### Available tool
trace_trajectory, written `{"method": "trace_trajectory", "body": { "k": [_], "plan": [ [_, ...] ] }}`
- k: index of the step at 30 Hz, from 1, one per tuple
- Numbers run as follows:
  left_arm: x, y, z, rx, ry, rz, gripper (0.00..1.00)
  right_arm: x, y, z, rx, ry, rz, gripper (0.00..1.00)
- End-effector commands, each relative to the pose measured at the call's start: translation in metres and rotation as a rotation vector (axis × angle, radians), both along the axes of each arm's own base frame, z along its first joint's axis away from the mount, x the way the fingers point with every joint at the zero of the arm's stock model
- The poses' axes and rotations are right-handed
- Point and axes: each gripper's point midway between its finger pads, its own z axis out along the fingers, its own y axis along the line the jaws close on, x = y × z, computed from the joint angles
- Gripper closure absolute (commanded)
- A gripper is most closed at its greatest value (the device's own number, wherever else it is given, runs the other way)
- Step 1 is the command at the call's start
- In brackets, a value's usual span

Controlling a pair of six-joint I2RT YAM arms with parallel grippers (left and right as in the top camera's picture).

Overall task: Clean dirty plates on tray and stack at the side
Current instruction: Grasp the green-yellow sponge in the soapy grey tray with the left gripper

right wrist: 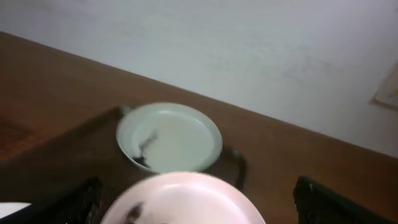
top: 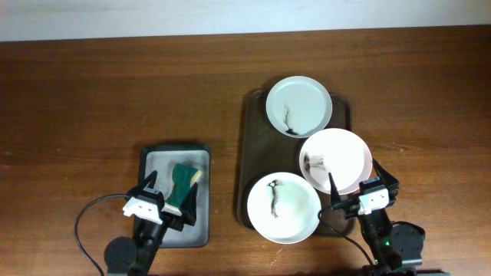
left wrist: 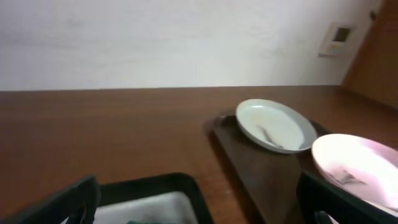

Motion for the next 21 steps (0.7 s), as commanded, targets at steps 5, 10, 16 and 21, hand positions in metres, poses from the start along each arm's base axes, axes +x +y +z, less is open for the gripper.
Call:
{"method": "trace_trajectory", "body": {
  "k": [5,10,16,21],
  "plan": [
    [-0.017,-0.011,0.088,0.002,-0.240,-0.079,0.01,-0.029,0.046,0.062,0.262,-0.049,0.305,0.01],
    [-0.013,-0.009,0.122,0.012,-0.033,-0.064,0.00,-0.051,0.045,0.115,0.268,0.022,0.291,0.01],
    [0.025,-0.012,0.142,0.102,0.389,-0.088,0.01,-0.041,0.029,0.136,0.297,0.396,0.130,0.01],
    [0.046,-0.013,0.126,0.106,0.772,-0.104,0.01,-0.032,0.048,0.154,0.345,0.676,0.208,0.01]
  ]
}}
